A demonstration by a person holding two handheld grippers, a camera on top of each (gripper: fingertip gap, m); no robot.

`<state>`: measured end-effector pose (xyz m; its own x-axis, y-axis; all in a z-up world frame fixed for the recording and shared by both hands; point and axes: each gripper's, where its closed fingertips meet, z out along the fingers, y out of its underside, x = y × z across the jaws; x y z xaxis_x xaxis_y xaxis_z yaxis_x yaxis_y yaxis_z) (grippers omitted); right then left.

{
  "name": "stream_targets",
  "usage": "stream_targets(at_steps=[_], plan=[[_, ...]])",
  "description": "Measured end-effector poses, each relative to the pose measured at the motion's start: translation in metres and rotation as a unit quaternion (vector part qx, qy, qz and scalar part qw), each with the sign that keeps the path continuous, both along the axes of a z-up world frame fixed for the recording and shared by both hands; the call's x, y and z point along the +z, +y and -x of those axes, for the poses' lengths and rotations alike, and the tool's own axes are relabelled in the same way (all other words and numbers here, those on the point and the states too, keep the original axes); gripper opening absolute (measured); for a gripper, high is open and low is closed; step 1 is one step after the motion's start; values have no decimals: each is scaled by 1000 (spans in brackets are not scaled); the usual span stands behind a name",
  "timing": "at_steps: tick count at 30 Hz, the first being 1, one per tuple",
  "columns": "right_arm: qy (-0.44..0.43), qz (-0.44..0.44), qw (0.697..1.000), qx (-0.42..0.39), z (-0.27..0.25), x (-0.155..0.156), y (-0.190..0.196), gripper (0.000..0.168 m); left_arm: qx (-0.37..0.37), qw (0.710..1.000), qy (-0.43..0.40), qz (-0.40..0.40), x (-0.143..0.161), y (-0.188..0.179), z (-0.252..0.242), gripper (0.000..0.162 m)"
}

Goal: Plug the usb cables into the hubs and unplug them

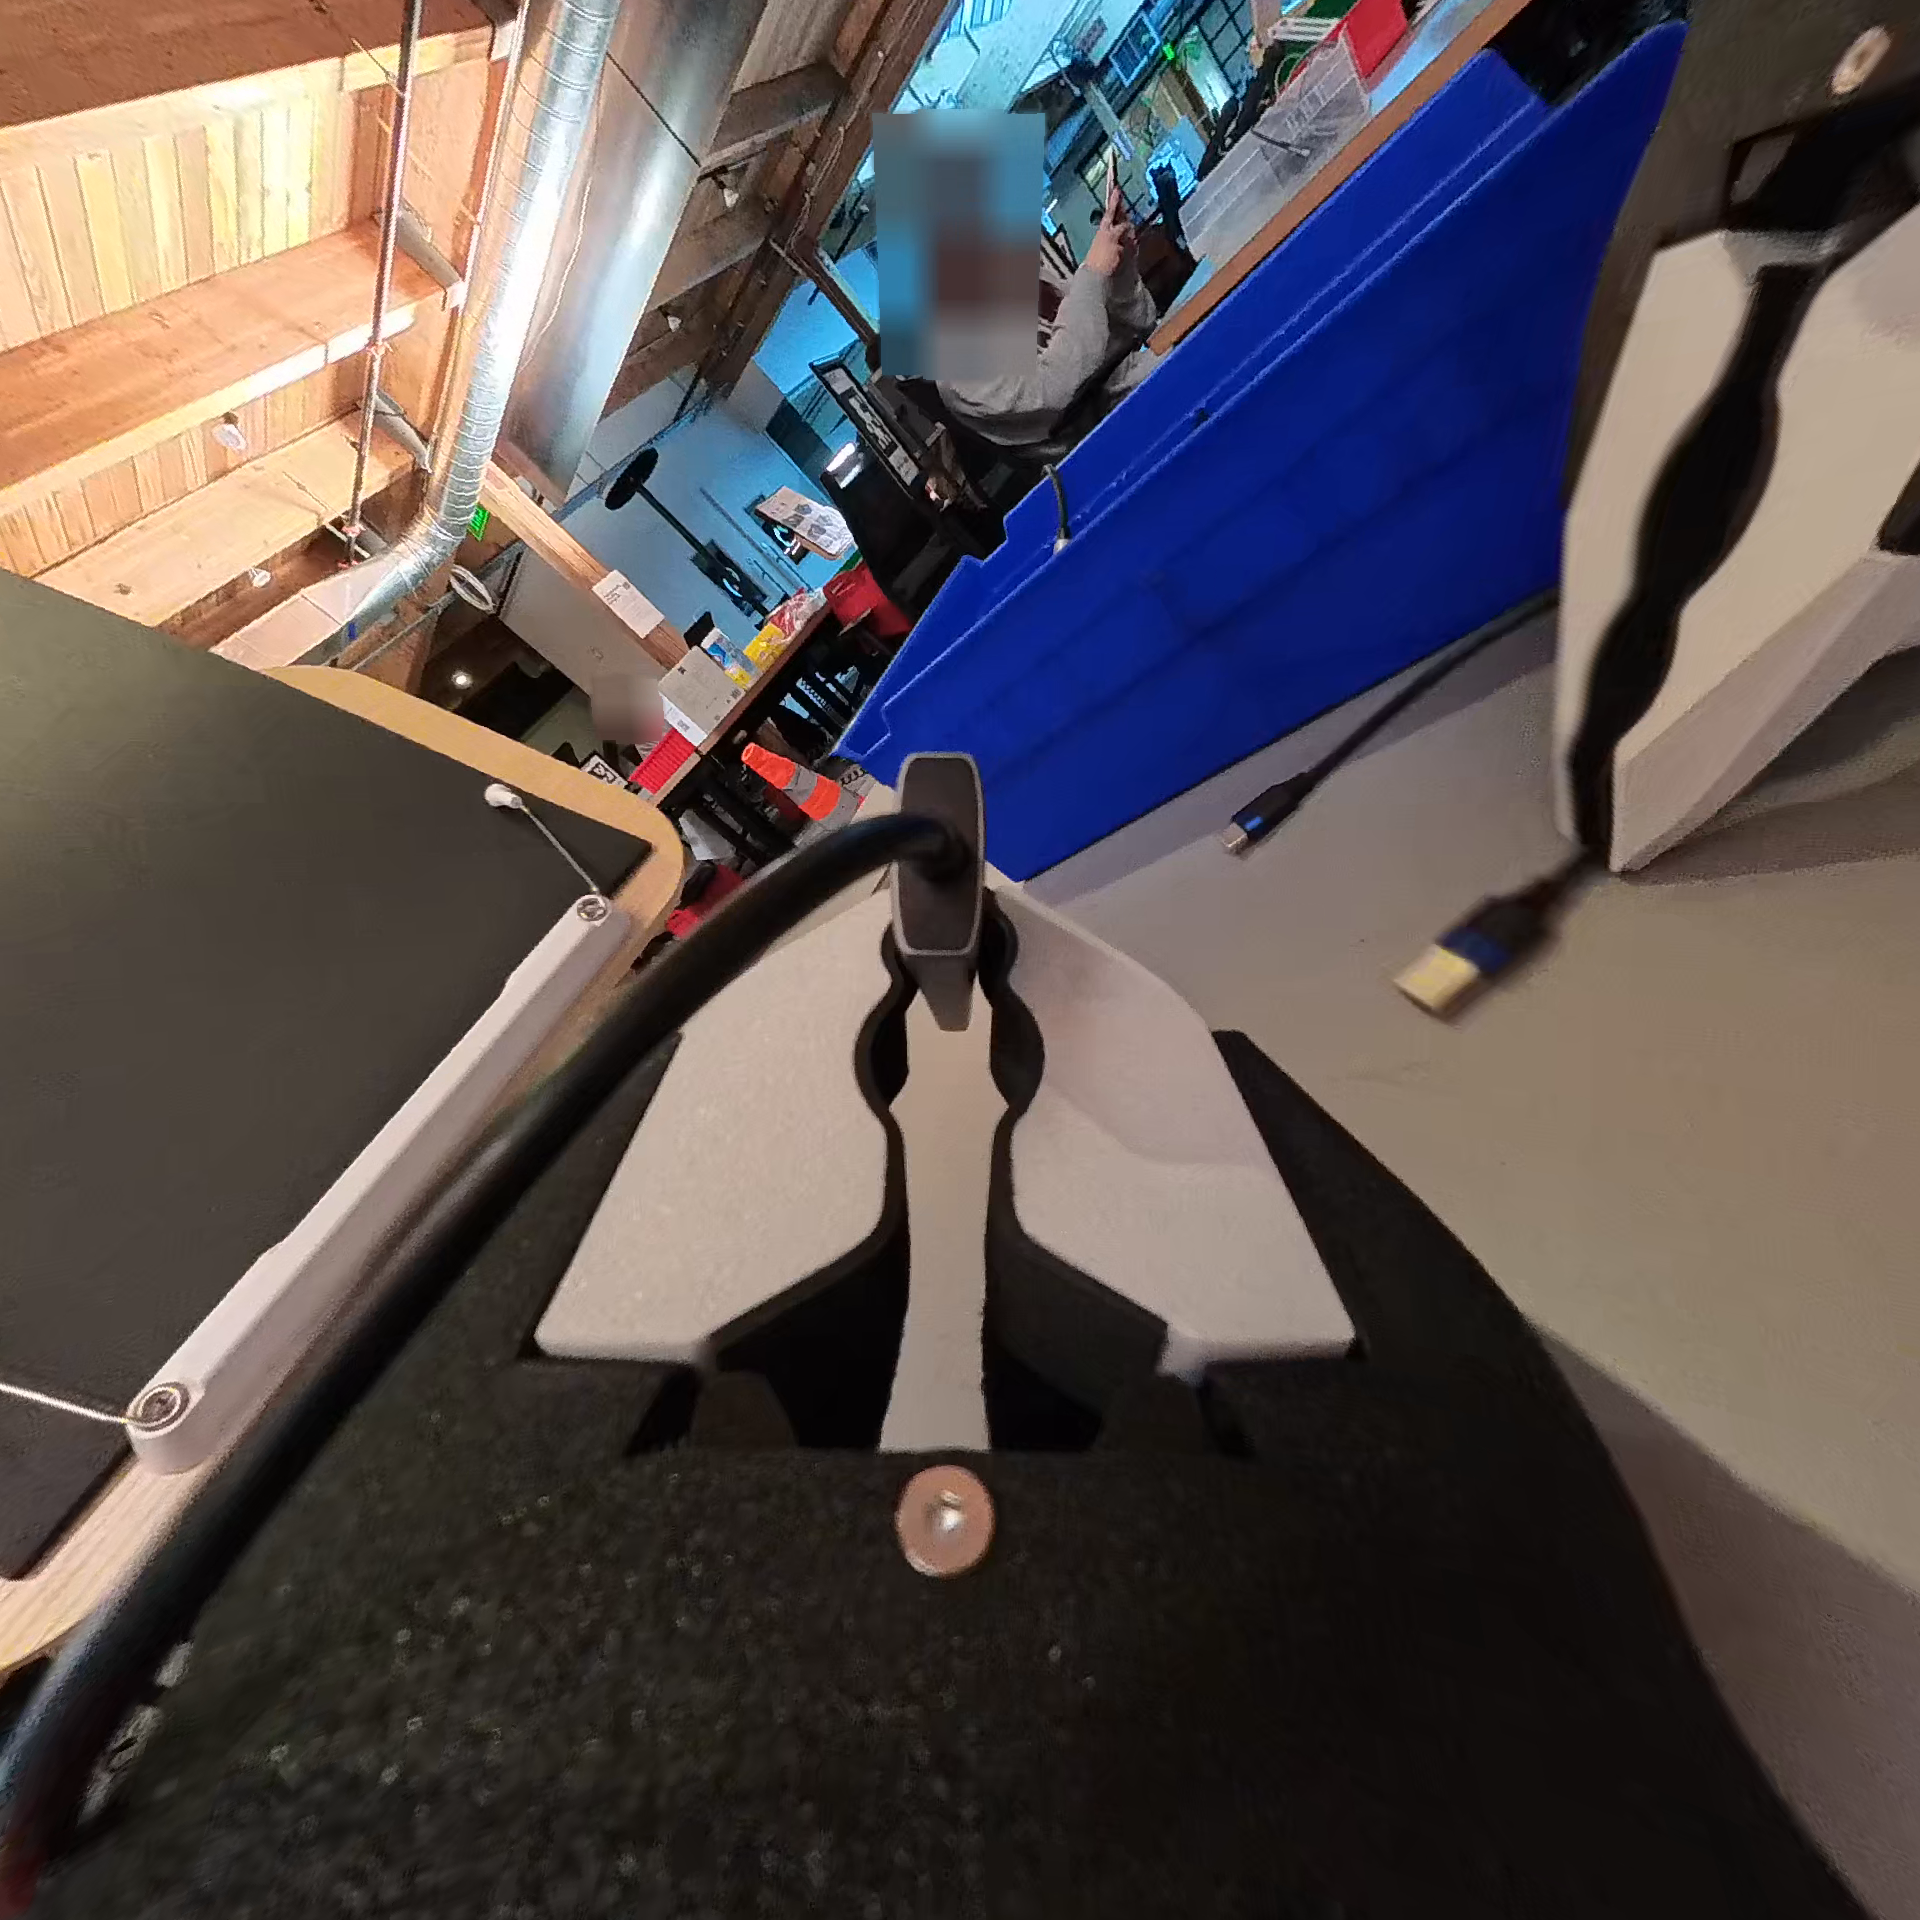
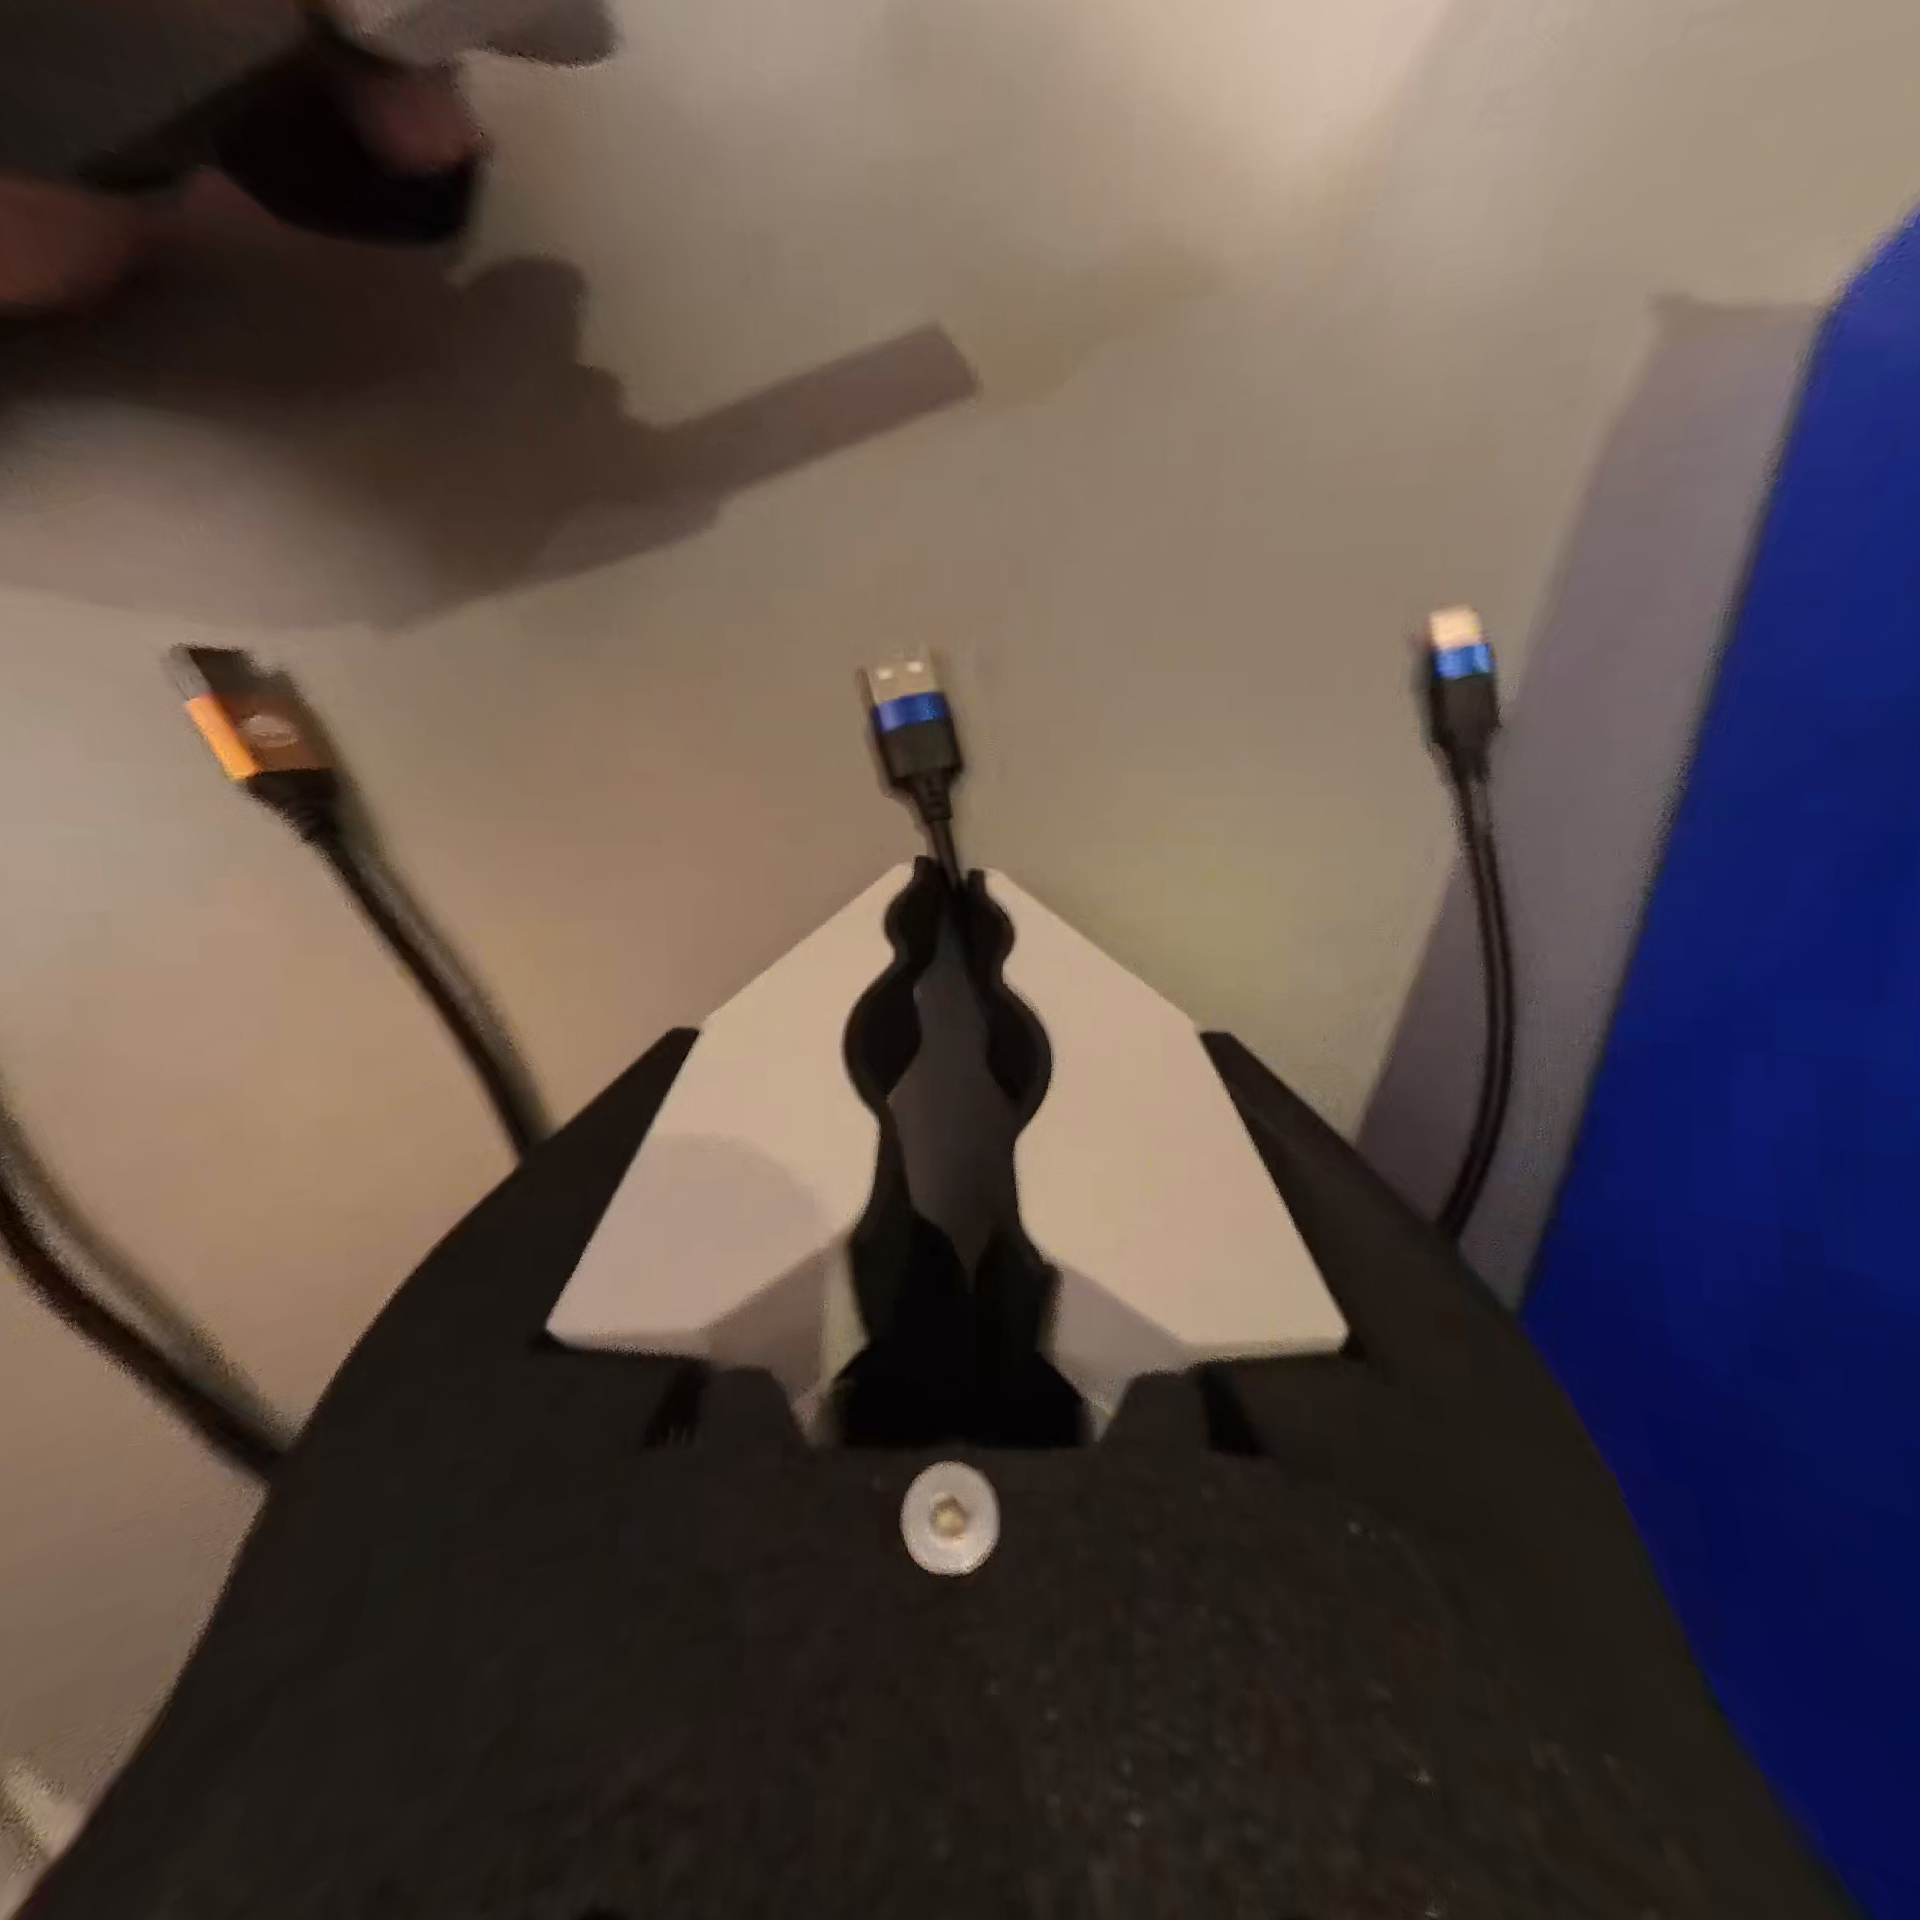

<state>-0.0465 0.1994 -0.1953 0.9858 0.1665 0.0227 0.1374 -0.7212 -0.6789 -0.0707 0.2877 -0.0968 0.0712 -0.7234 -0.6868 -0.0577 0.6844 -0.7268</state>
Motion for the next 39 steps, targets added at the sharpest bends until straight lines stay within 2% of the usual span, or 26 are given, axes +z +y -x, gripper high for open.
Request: stream_targets(at_steps=[2, 5, 9, 13, 15, 18, 23, 25, 32, 34, 39], plan=[[5, 5, 998, 57, 29, 1, -5, 2, 1, 1000, -2, 4, 1, 1, 0, 10], [95, -5, 982, 161, 105, 16, -23, 2, 2, 1000, -3, 12, 1, 4, 1, 10], [88, -5, 976, 198, 135, 18, -37, 4, 3, 1000, -5, 24, 2, 7, 1, 10], [145, -63, 975, 158, 113, 45, -22, 26, 3, 1000, -6, 29, 2, 8, 2, 10], [131, -113, 978, 117, 83, 54, -2, 25, 1, 1000, -7, 30, 2, 7, 2, 10], [28, -110, 984, 135, 59, 38, 16, 23, -5, 1000, -7, 29, 2, 4, 1, 10], [-122, -70, 970, 201, 54, 5, 28, 19, -17, 999, -17, 29, 5, 0, 3, 10], [-122, -76, 969, 201, 57, 2, 31, 5, -19, 999, -21, 31, 7, 0, 4, 10], [-98, -61, 975, 187, 55, 4, 25, 4, -33, 998, -45, 22, 15, -6, 7, 10], [-47, -66, 979, 185, 57, 24, 17, 3, -35, 998, -51, 10, 17, -8, 8, 10], [41, -71, 980, 183, 37, 103, 3, 3, -59, 996, -59, -22, 19, -22, 10, 10]])
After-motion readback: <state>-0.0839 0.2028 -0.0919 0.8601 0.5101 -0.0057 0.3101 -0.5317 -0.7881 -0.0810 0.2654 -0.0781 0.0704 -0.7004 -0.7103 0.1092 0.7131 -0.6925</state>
